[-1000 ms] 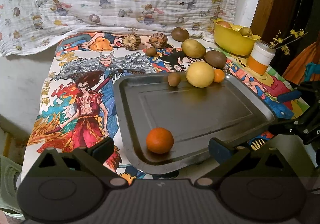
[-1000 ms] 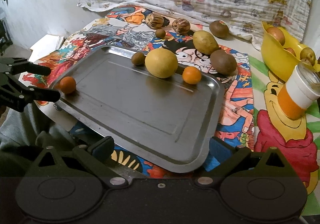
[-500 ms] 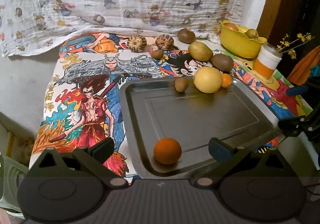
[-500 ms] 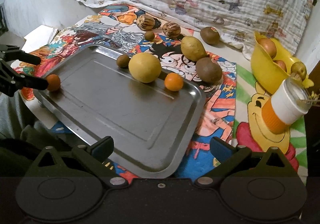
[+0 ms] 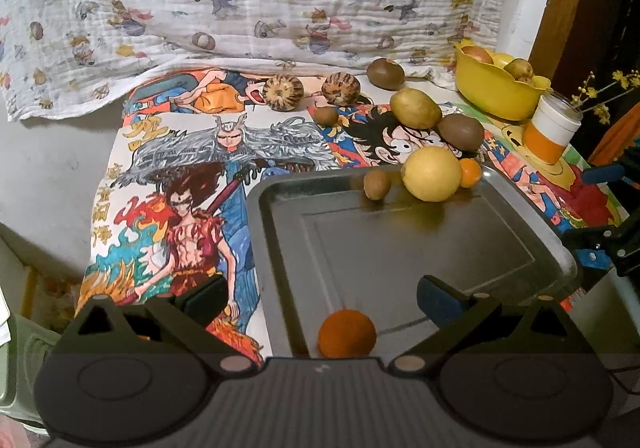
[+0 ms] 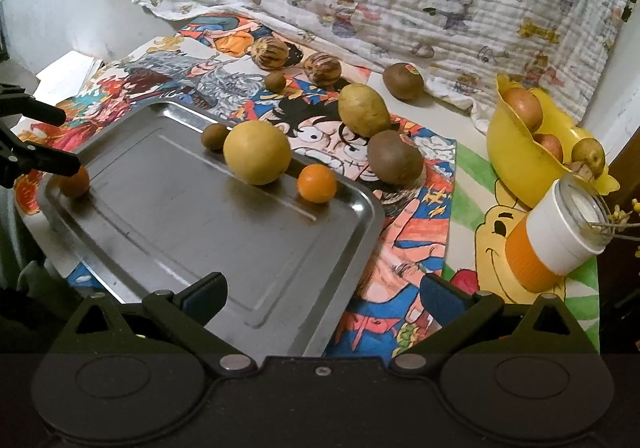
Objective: Organize fruits
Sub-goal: 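Move both open grippers past the tray toward the fruits on the cloth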
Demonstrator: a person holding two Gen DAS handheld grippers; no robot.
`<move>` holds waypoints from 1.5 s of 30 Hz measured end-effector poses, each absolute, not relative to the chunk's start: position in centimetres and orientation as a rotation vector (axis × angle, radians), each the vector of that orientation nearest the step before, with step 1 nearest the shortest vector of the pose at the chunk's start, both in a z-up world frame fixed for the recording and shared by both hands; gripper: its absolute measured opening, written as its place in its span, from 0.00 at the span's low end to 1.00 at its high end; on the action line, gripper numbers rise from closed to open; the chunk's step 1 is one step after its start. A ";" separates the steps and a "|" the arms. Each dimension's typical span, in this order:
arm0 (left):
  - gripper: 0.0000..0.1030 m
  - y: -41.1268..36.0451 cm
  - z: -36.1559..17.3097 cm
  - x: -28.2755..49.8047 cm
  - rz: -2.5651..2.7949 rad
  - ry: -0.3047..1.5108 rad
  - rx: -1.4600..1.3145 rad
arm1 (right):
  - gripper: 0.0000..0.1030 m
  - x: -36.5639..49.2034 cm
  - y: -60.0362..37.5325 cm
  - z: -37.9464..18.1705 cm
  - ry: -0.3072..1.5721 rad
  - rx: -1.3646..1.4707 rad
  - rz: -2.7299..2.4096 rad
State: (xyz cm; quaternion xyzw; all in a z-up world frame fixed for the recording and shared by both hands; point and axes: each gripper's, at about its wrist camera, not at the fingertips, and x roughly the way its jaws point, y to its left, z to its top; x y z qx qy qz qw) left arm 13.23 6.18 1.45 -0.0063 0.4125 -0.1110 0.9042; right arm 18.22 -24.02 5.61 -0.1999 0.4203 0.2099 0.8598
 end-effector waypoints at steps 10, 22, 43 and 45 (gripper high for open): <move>1.00 6.1 1.8 16.1 -0.219 0.857 -0.001 | 0.99 20.6 -24.0 5.5 0.856 -0.405 0.447; 0.99 6.5 1.9 21.5 -0.208 0.856 -0.010 | 0.99 25.4 -22.3 5.3 0.829 -0.378 0.455; 0.99 6.5 -0.9 32.3 -0.204 0.886 -0.082 | 0.97 36.1 -17.1 3.0 0.847 -0.429 0.479; 0.99 6.3 -1.2 32.8 -0.205 0.887 -0.082 | 0.97 36.9 -17.2 2.5 0.854 -0.418 0.472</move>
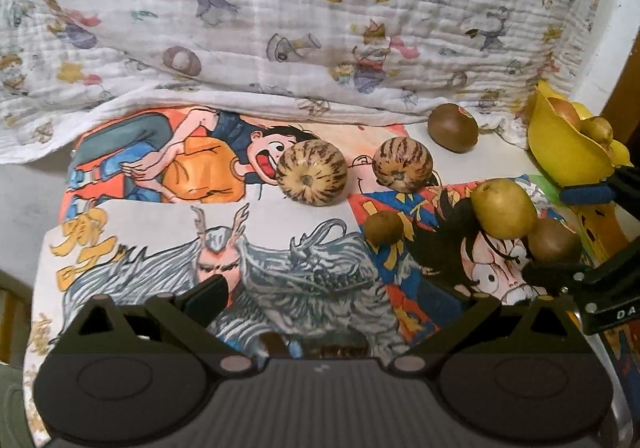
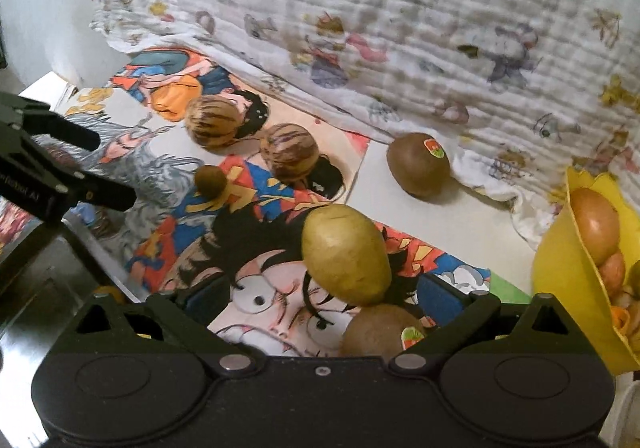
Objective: Organize fruits
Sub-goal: 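Move both open grippers past the tray toward the fruits on the cloth, then grasp a small brown fruit with the left gripper while the right gripper grasps a yellow potato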
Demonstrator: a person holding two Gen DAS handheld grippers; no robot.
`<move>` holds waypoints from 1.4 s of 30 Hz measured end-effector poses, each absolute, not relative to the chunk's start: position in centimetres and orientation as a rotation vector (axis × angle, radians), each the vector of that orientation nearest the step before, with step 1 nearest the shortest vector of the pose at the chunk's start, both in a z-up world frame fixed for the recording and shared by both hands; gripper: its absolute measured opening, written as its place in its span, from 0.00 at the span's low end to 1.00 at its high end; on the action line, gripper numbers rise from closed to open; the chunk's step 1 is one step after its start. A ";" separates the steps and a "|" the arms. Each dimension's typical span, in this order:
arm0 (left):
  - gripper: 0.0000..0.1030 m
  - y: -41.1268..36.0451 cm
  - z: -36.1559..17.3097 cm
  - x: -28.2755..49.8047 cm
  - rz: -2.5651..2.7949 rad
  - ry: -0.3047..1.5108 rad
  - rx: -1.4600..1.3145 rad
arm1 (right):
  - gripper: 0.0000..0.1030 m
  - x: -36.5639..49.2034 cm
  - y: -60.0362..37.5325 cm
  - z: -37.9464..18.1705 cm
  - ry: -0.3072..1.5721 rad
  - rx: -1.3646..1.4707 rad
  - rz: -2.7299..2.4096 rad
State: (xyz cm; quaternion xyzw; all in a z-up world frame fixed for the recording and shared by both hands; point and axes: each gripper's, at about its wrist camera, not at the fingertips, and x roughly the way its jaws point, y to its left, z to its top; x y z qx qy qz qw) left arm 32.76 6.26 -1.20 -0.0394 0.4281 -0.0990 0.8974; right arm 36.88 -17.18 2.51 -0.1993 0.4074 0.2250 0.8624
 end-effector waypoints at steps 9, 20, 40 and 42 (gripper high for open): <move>0.99 4.9 -1.9 34.5 -0.233 0.867 -0.066 | 0.87 38.6 -16.9 1.4 0.850 -0.442 0.467; 0.87 3.6 -2.9 35.1 -0.307 0.829 -0.049 | 0.73 39.5 -16.3 0.4 0.850 -0.452 0.476; 0.51 2.2 -3.6 36.4 -0.322 0.783 -0.009 | 0.57 40.5 -16.1 -0.6 0.836 -0.466 0.449; 0.48 2.1 -3.5 36.3 -0.325 0.782 0.001 | 0.57 40.4 -16.1 -0.5 0.834 -0.462 0.450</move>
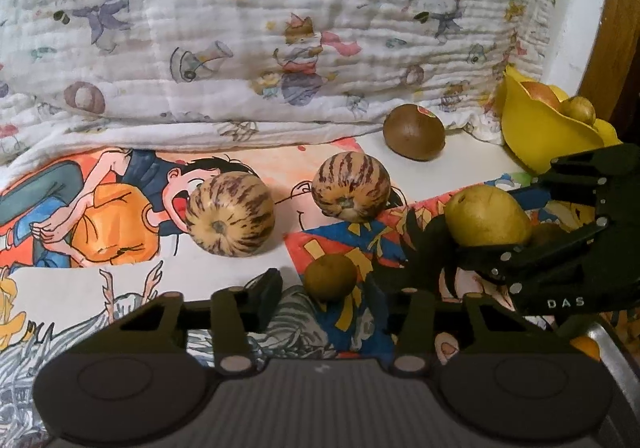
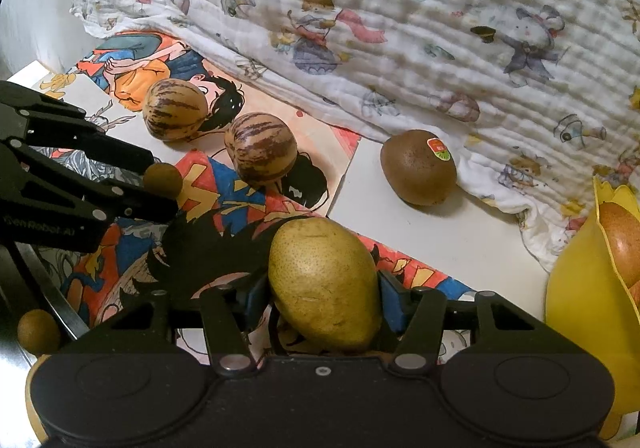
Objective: Organize fruits
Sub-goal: 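Grasp a small brown fruit with the left gripper while the right gripper grasps a yellow potato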
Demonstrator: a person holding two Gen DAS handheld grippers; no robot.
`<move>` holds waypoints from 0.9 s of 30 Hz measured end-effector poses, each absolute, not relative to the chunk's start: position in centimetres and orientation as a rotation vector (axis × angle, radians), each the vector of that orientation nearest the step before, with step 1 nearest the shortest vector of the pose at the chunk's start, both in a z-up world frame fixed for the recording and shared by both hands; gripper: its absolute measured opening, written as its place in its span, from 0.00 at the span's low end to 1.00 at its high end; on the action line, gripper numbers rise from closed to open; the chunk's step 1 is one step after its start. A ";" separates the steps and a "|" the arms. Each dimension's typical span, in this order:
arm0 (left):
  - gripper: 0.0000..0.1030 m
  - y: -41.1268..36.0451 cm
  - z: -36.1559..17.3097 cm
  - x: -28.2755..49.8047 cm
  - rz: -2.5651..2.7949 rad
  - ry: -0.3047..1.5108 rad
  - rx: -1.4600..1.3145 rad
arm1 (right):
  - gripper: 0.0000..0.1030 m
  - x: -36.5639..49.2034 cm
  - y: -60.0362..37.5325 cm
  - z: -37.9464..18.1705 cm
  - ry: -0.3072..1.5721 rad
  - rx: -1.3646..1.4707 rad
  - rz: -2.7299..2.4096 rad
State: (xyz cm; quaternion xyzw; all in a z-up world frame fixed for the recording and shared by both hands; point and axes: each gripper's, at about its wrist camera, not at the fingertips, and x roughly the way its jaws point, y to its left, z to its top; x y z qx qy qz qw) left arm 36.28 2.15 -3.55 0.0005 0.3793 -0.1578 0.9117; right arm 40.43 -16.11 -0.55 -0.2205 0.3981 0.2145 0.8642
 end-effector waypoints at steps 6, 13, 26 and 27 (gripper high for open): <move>0.47 2.0 -3.6 36.1 -0.339 0.775 0.003 | 0.57 40.3 -16.1 -0.6 0.828 -0.459 0.449; 0.41 1.9 -3.6 36.2 -0.356 0.771 -0.004 | 0.57 40.3 -16.2 -0.6 0.827 -0.458 0.448; 0.30 2.3 -3.7 36.0 -0.355 0.754 -0.029 | 0.56 39.8 -16.1 -0.6 0.797 -0.464 0.434; 0.30 2.4 -3.7 35.9 -0.358 0.754 -0.036 | 0.56 39.7 -16.1 -0.6 0.789 -0.464 0.433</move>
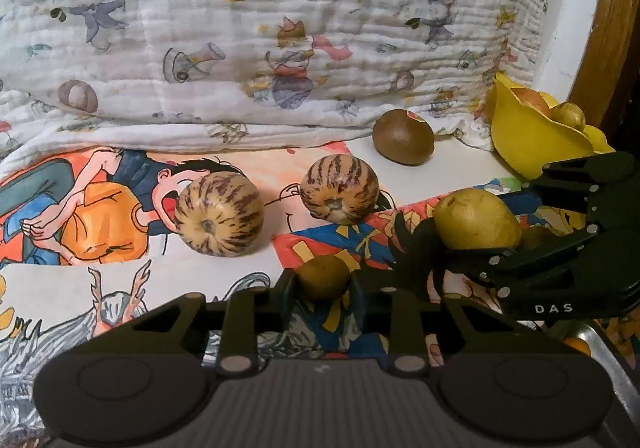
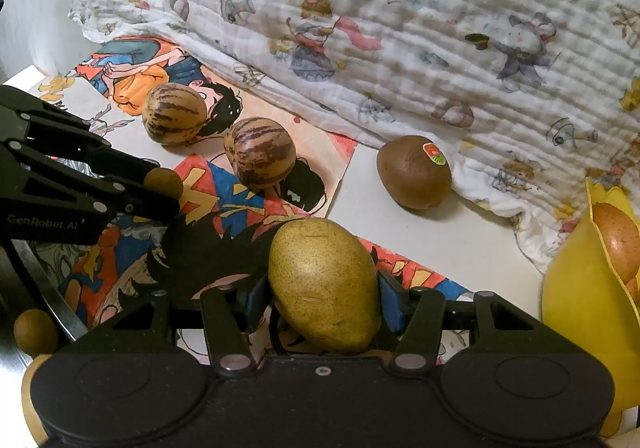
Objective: Organize fruits
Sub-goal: 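Grasp a small brown fruit with the left gripper while the right gripper grasps a yellow potato, then carry the small brown fruit in the left gripper while the right gripper carries the potato over the tray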
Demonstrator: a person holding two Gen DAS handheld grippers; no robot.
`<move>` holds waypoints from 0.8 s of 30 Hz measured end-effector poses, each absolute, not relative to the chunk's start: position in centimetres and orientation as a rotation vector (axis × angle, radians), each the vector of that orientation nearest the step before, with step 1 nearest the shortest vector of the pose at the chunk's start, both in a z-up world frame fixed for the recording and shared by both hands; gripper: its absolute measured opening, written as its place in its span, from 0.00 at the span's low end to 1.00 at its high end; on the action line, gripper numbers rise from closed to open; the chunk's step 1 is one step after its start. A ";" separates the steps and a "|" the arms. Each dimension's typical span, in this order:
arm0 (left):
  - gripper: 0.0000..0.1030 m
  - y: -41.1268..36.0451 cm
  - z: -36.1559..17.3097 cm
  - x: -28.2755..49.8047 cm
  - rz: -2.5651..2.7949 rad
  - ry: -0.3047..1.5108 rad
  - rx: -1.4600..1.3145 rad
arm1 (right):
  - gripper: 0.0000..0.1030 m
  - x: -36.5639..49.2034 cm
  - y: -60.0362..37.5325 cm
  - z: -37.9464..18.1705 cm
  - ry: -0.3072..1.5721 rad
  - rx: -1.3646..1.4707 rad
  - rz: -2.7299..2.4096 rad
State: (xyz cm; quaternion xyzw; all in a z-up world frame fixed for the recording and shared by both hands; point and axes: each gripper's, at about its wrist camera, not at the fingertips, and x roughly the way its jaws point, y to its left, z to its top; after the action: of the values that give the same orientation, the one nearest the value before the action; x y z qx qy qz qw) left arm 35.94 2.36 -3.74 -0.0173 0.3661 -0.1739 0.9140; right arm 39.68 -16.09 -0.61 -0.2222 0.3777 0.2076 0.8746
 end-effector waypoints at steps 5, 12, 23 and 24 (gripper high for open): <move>0.30 2.5 -3.6 35.4 -0.375 0.753 -0.058 | 0.56 38.8 -16.4 -0.3 0.748 -0.442 0.440; 0.30 3.1 -2.3 33.9 -0.377 0.736 -0.089 | 0.55 37.4 -16.7 0.7 0.700 -0.401 0.458; 0.30 4.0 -1.6 31.3 -0.353 0.730 -0.098 | 0.55 35.1 -16.4 1.0 0.670 -0.414 0.487; 0.30 4.2 -1.6 31.1 -0.351 0.729 -0.102 | 0.55 34.8 -16.2 1.1 0.662 -0.425 0.491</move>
State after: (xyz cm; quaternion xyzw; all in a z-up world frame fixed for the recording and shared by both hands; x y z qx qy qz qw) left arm 31.11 4.17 -1.58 -0.0497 0.3544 -0.1705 0.9181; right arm 34.79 -16.20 1.12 -0.2052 0.3192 0.2367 0.8944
